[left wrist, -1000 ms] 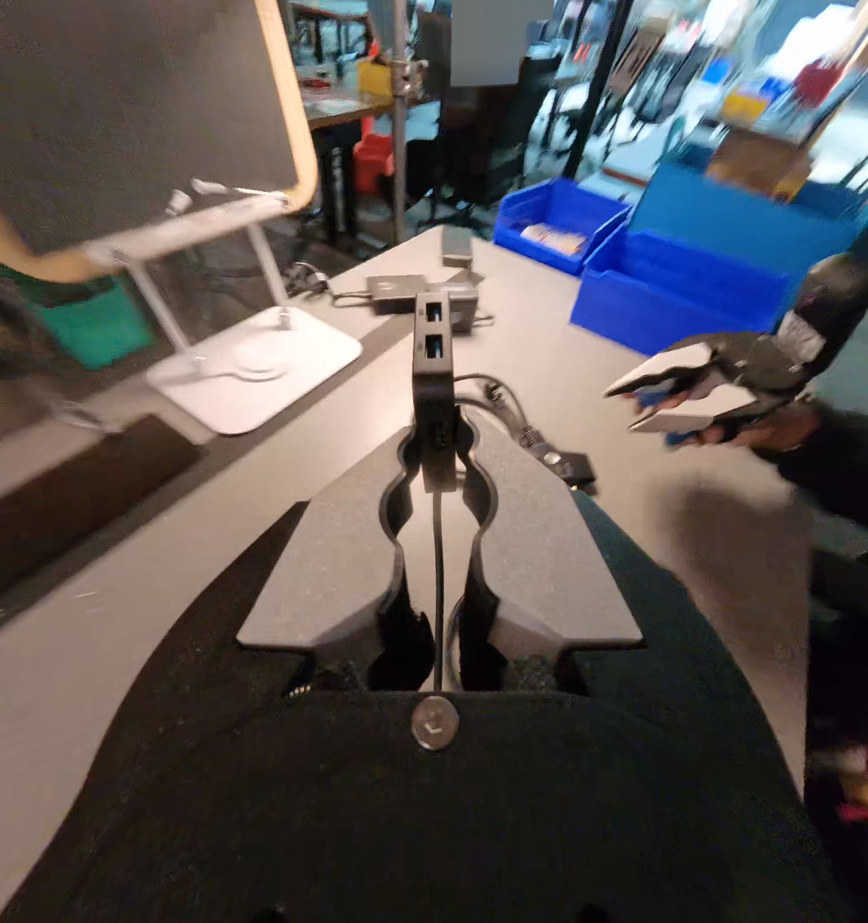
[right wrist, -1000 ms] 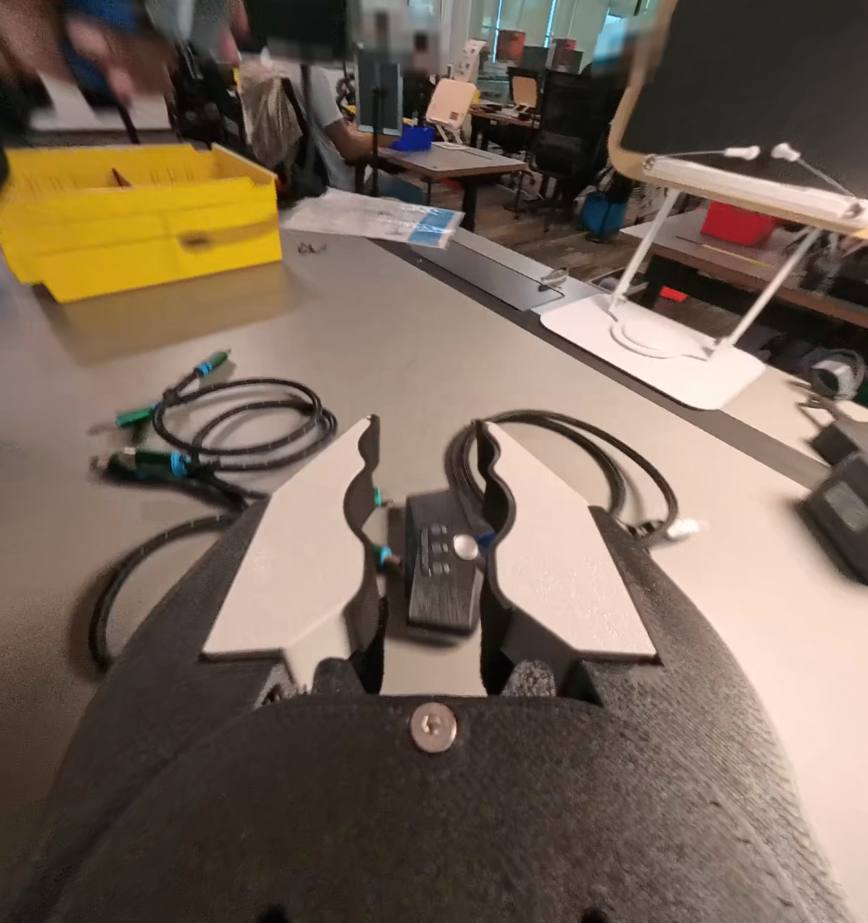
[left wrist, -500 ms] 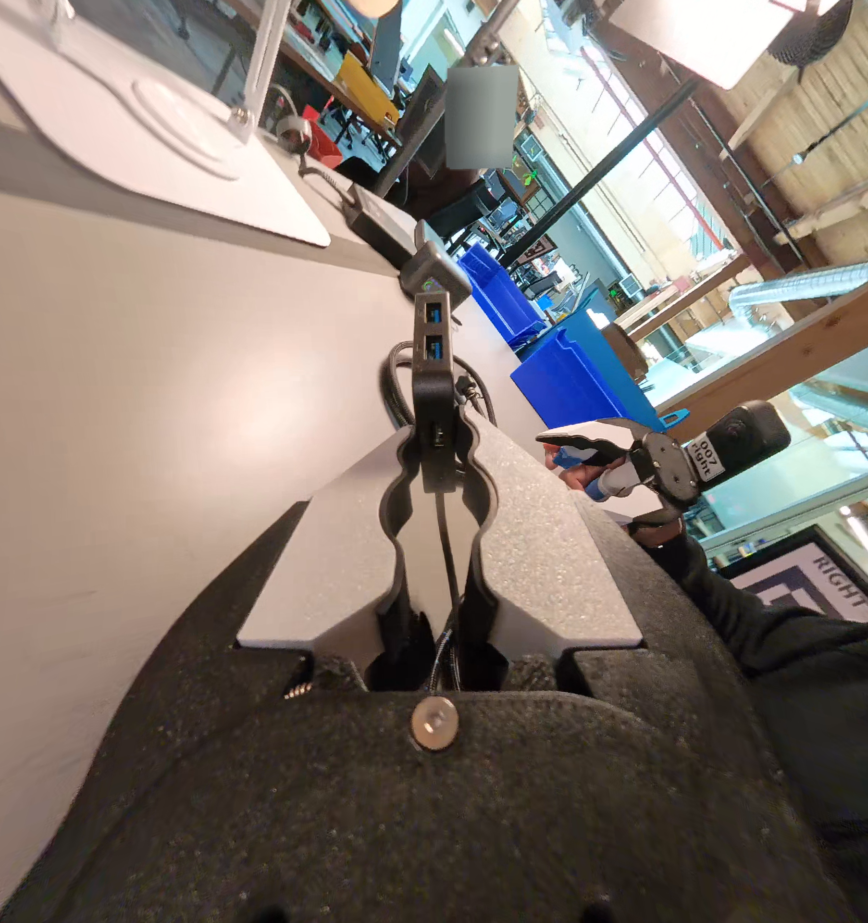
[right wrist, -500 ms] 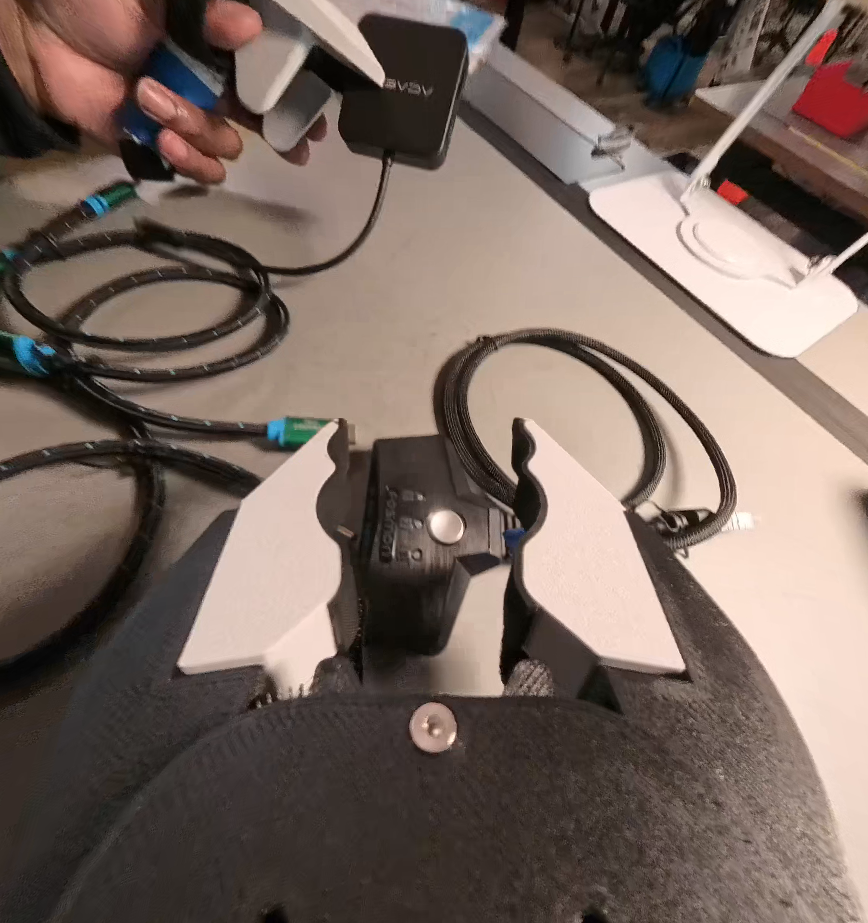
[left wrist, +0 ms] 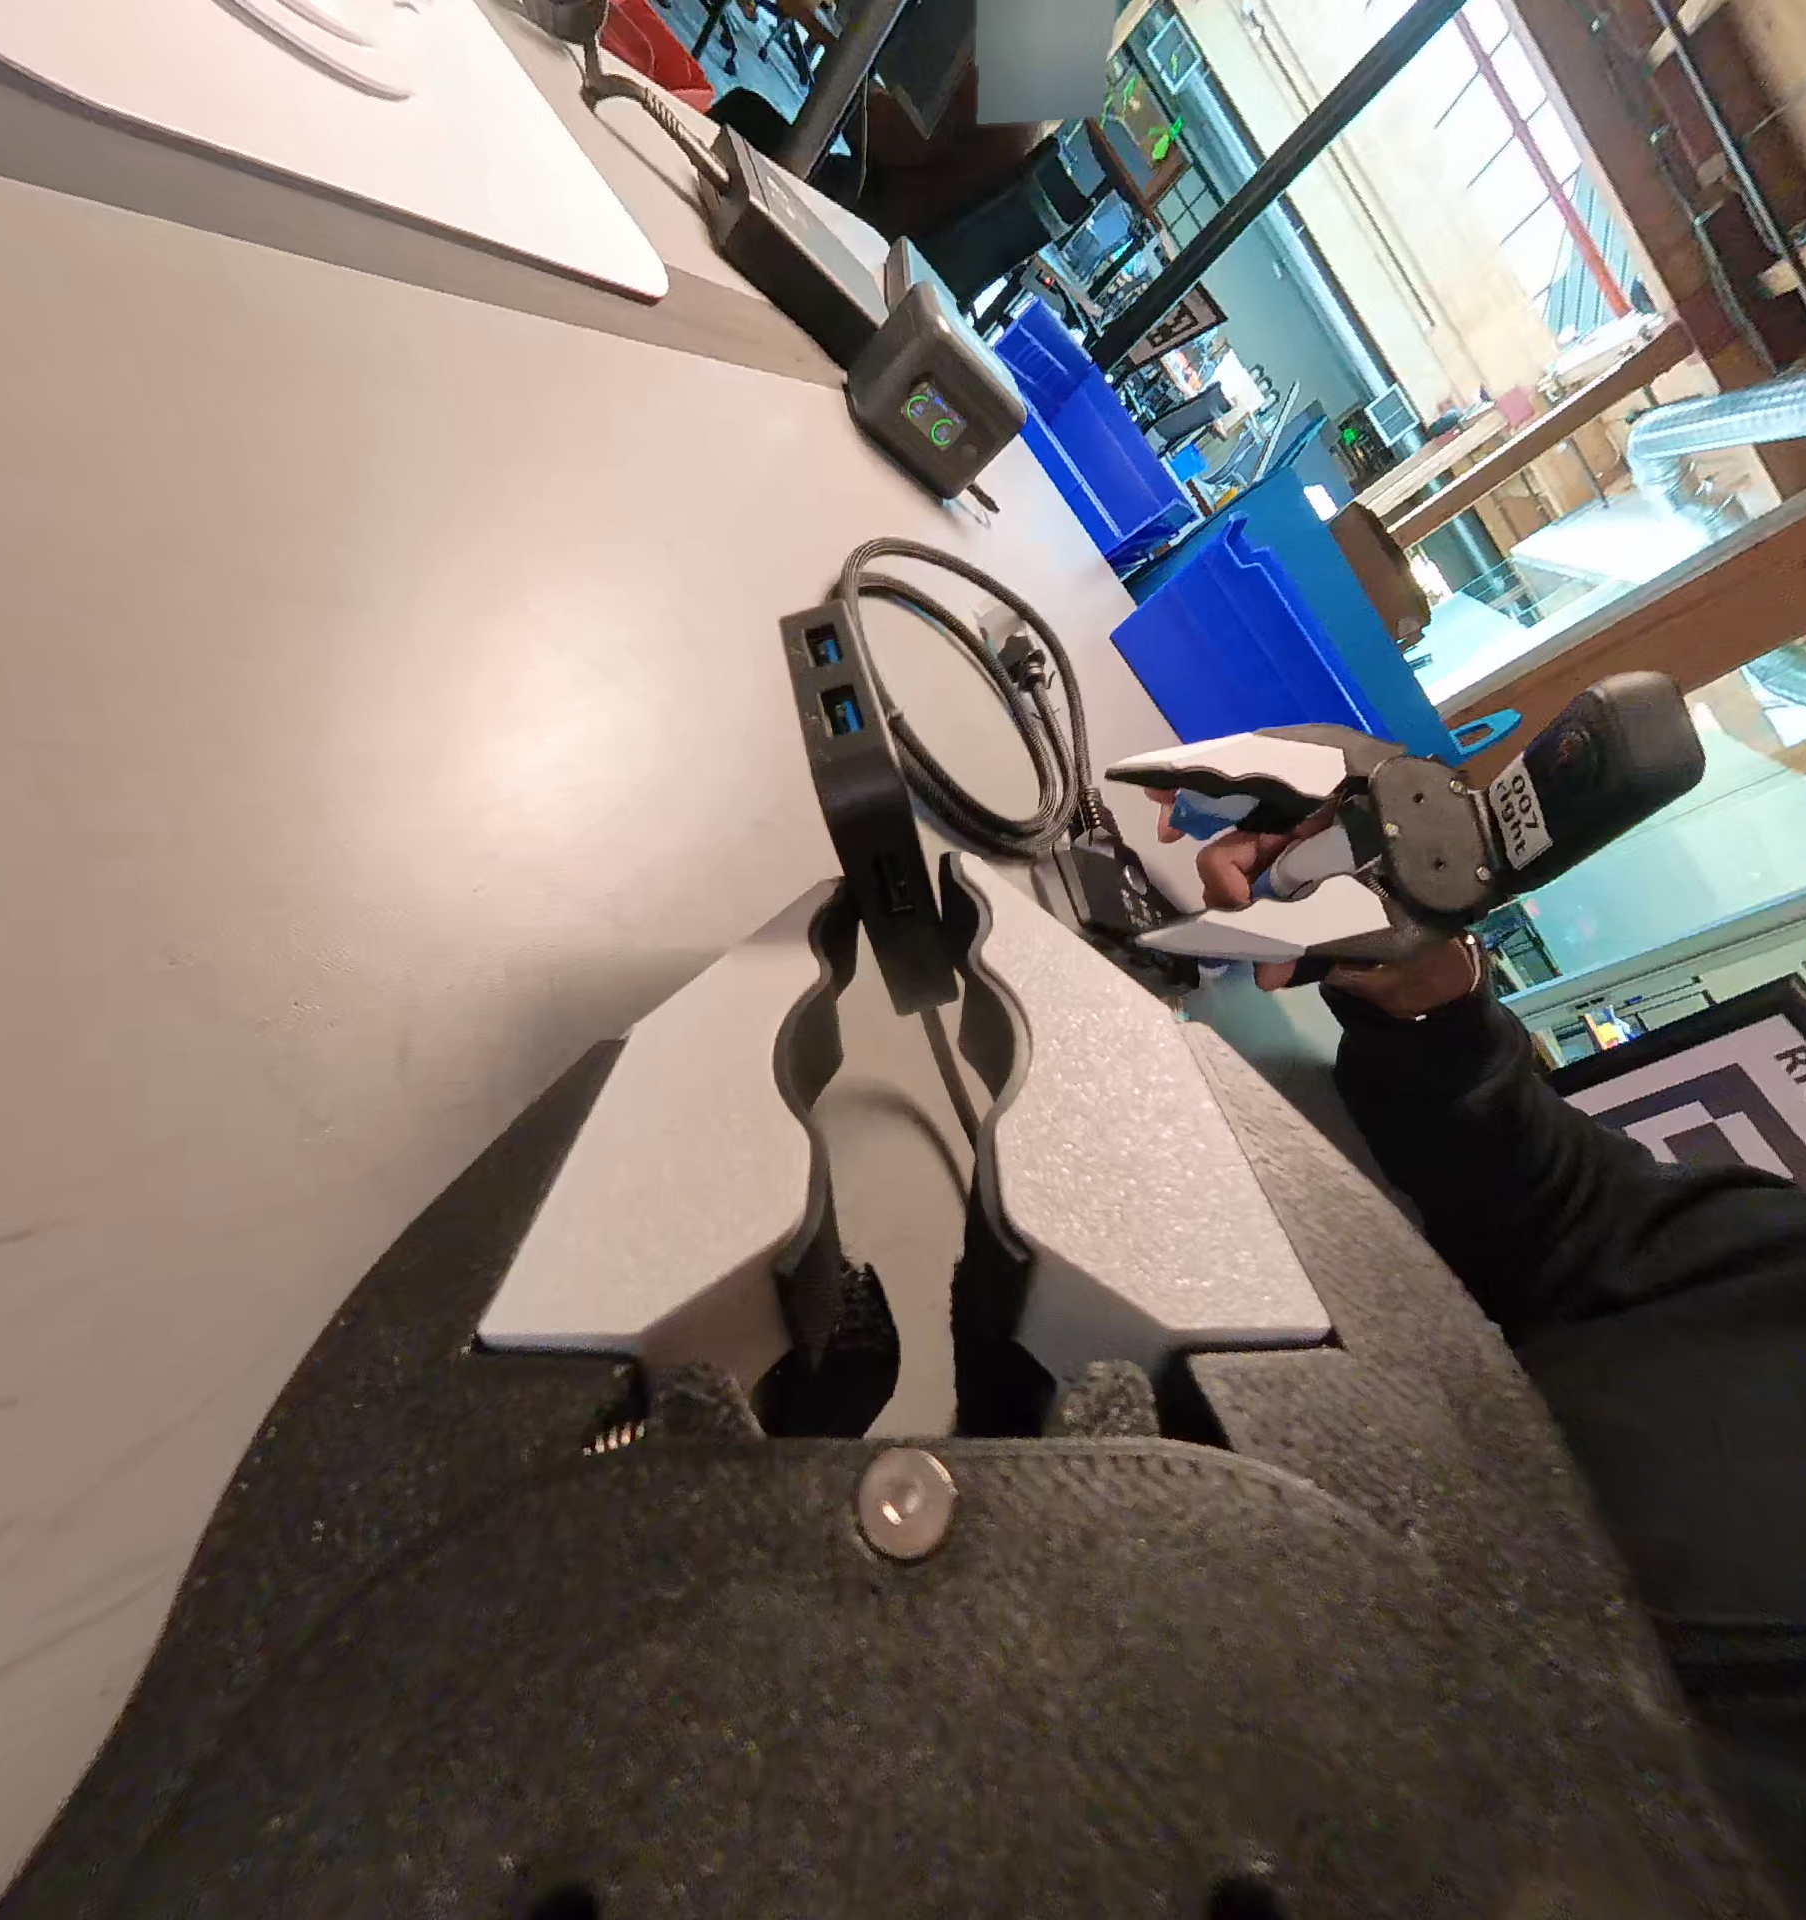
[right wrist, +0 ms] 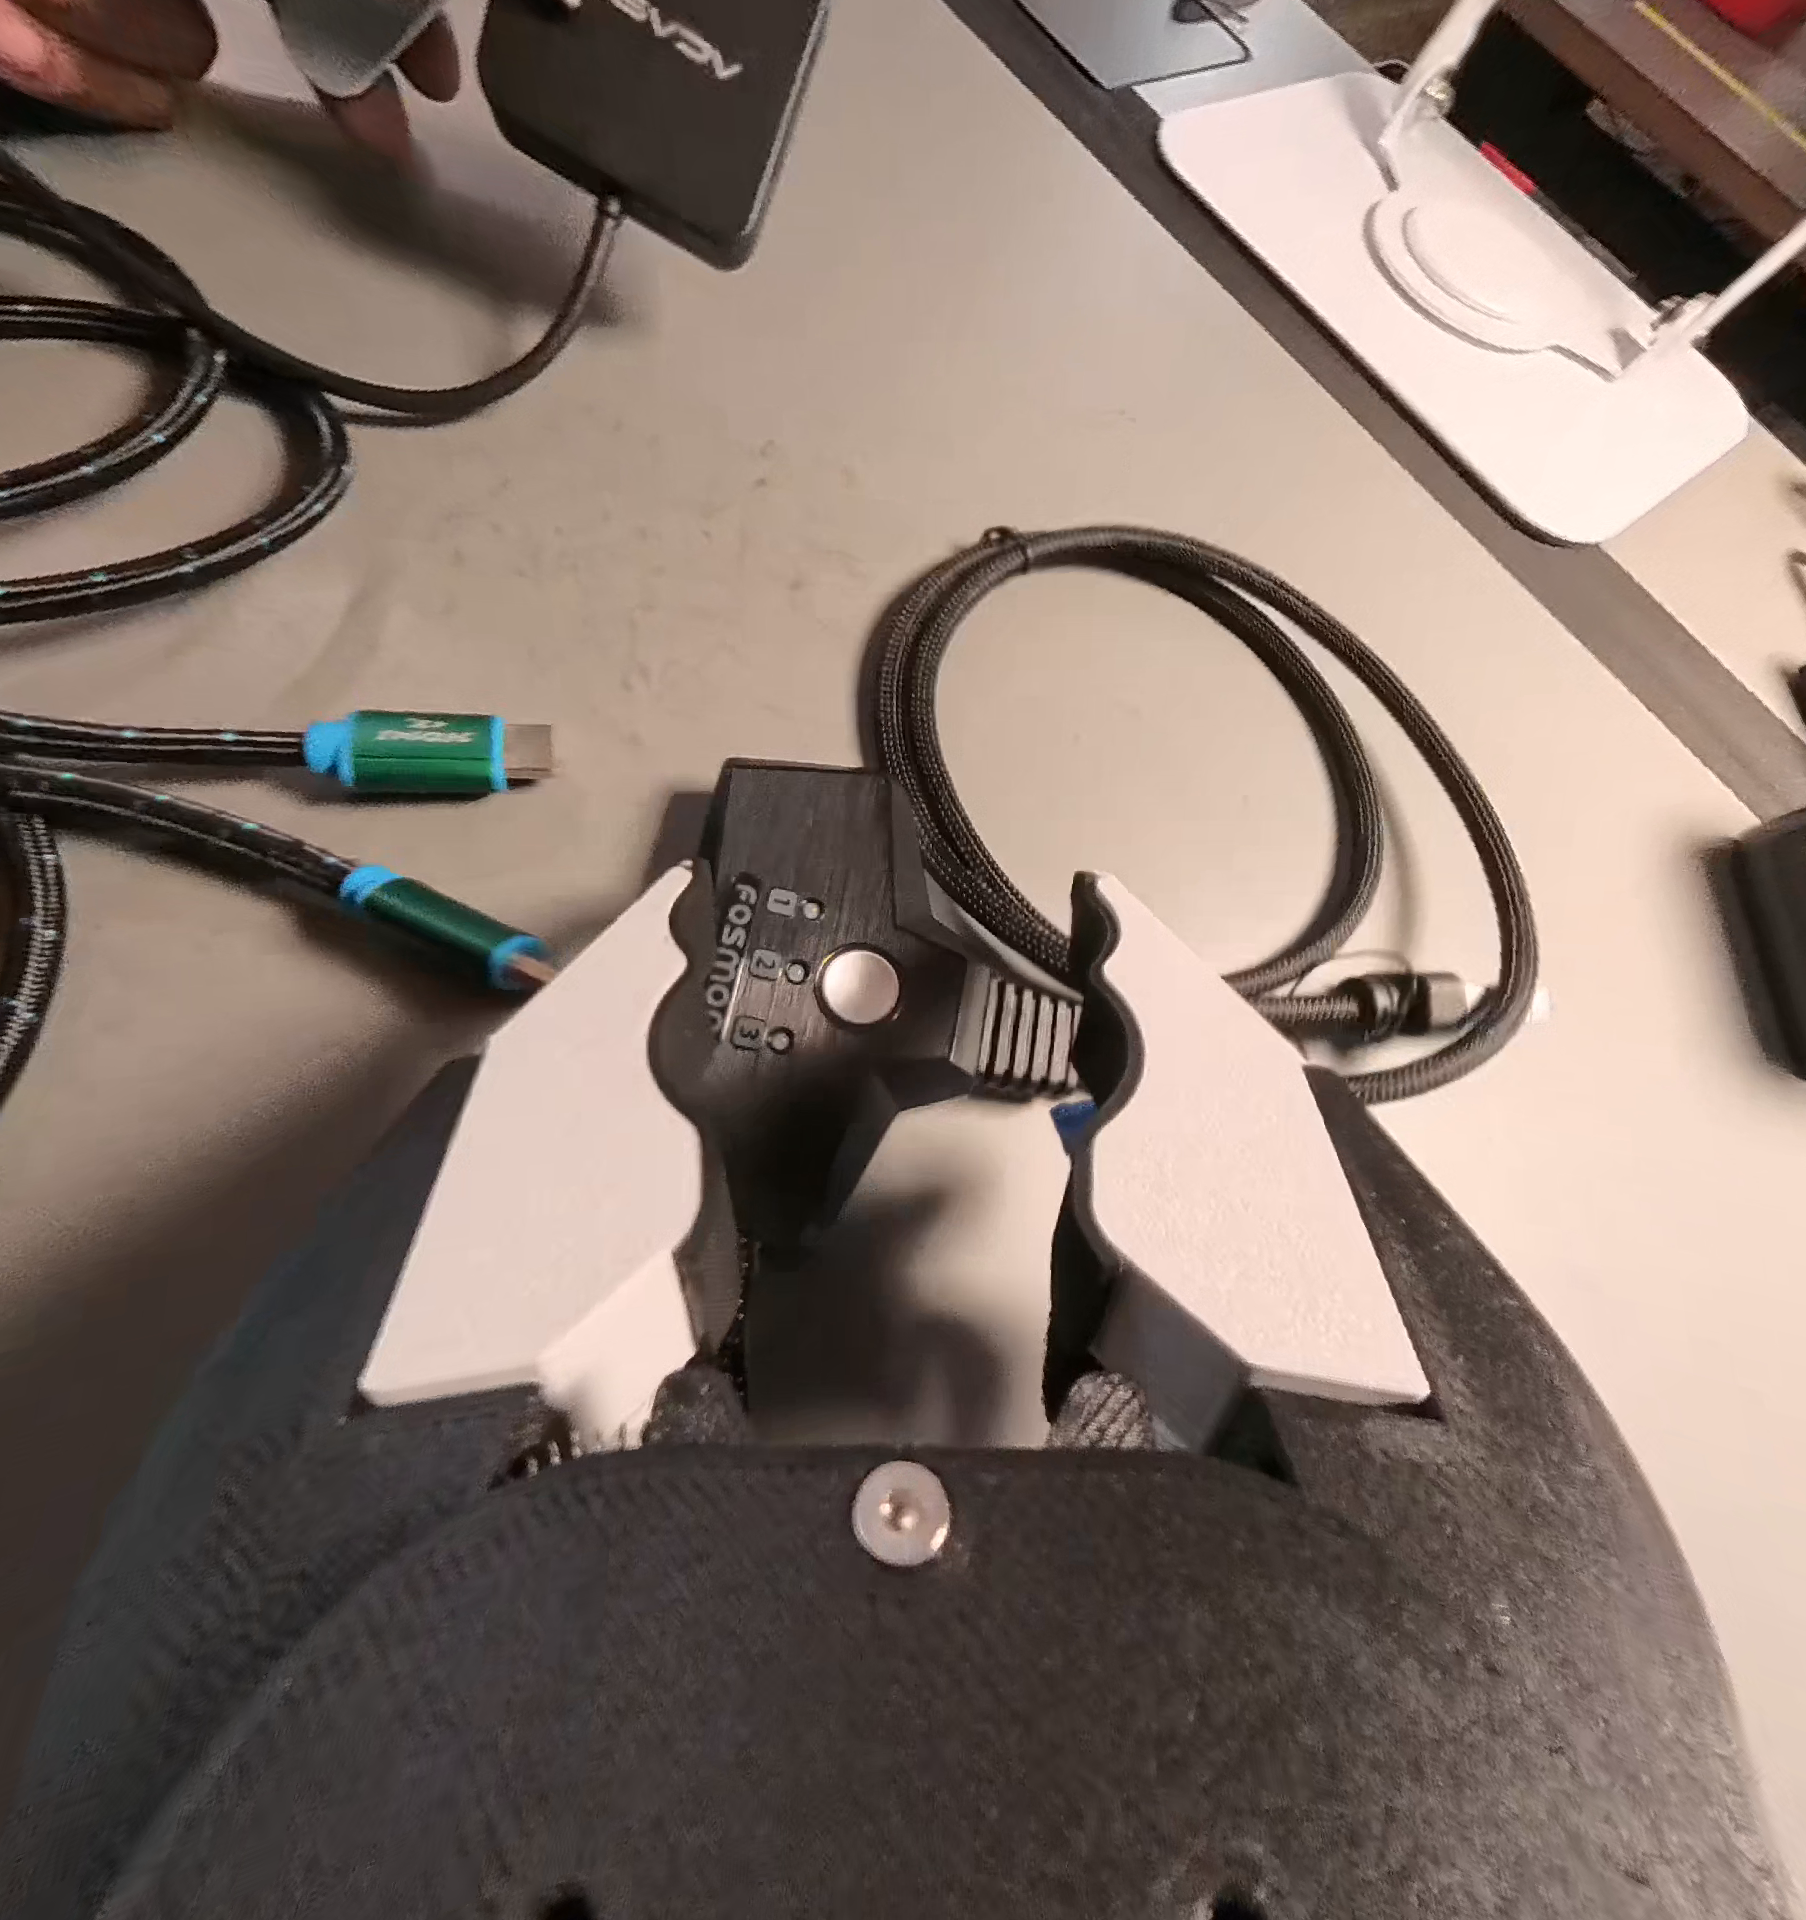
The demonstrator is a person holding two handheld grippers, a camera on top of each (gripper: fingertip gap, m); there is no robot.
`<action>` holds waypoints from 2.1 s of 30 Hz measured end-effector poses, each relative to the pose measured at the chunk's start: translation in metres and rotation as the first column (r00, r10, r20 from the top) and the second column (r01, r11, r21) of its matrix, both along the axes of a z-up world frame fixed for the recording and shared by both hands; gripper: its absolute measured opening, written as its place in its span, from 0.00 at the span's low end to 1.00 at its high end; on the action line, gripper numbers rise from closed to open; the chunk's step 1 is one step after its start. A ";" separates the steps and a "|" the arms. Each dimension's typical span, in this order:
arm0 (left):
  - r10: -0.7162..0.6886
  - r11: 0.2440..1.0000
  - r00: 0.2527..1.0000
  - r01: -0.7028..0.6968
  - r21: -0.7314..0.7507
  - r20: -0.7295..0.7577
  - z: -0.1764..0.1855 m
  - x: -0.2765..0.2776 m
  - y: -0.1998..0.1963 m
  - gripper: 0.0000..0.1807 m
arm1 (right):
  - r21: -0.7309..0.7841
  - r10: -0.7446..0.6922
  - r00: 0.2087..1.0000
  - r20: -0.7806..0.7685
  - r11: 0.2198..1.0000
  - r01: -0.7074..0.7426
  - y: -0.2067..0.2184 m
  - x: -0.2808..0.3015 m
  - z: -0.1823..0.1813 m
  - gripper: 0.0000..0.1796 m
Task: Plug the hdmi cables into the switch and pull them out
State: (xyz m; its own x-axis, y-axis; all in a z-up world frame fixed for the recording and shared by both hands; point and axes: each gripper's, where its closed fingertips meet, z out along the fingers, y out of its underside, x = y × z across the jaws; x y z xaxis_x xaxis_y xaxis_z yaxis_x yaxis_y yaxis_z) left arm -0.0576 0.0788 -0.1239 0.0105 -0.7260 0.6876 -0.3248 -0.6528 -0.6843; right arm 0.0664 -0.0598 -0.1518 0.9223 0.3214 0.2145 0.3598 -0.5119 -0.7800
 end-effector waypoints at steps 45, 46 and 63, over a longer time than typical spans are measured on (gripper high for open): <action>-0.218 0.976 0.833 0.184 0.118 0.509 0.107 0.006 -0.099 0.08 | 0.330 0.386 0.784 -0.486 0.912 -0.244 0.023 -0.097 0.115 0.43; -0.238 0.971 0.821 0.212 0.110 0.519 0.109 0.005 -0.105 0.08 | 0.347 0.412 0.743 -0.527 0.903 -0.254 0.023 -0.102 0.120 0.42; -0.171 0.917 0.984 0.140 0.374 0.051 0.042 0.029 -0.105 0.27 | 0.302 0.222 0.660 -0.718 0.953 0.008 0.008 -0.003 0.109 0.08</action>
State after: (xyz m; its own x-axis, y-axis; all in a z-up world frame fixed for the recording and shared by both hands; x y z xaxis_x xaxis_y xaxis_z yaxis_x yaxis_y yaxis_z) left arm -0.0281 -0.0267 -0.0816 -0.1673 -0.9155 0.3658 -0.3348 -0.2962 -0.8945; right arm 0.0635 -0.0521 -0.0426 0.7724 0.4668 -0.4306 -0.3530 -0.2482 -0.9021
